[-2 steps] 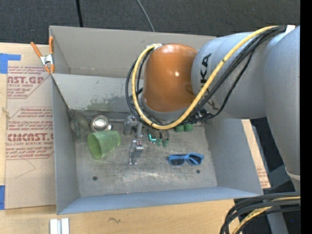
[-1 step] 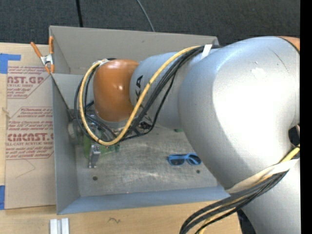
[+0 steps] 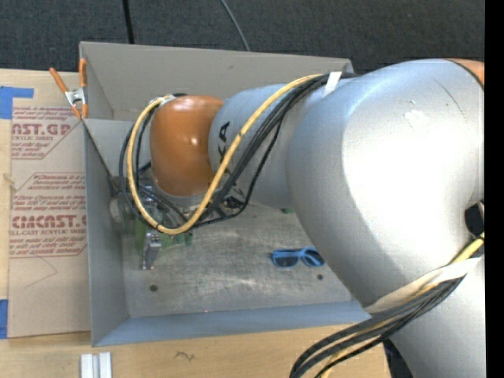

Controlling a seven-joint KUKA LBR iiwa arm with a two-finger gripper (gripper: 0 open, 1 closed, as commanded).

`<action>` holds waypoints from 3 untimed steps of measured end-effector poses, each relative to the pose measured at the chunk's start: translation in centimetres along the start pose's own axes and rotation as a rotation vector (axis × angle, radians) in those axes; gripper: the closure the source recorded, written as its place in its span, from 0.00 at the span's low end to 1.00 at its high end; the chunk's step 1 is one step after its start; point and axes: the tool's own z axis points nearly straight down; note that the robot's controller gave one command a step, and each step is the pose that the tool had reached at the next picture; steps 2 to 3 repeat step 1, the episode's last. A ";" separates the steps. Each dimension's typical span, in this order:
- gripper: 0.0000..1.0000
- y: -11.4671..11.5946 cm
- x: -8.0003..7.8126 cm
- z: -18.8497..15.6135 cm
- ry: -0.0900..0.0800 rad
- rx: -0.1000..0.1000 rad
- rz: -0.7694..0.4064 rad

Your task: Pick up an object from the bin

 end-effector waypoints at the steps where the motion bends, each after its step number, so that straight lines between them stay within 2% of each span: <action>1: 1.00 1.1 0.0 -15.4 -0.003 0.004 -0.152; 3: 1.00 1.1 0.0 -15.4 -0.003 0.004 -0.152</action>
Offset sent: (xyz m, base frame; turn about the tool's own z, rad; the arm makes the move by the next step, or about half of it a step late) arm -0.0025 0.0083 0.1488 -0.1496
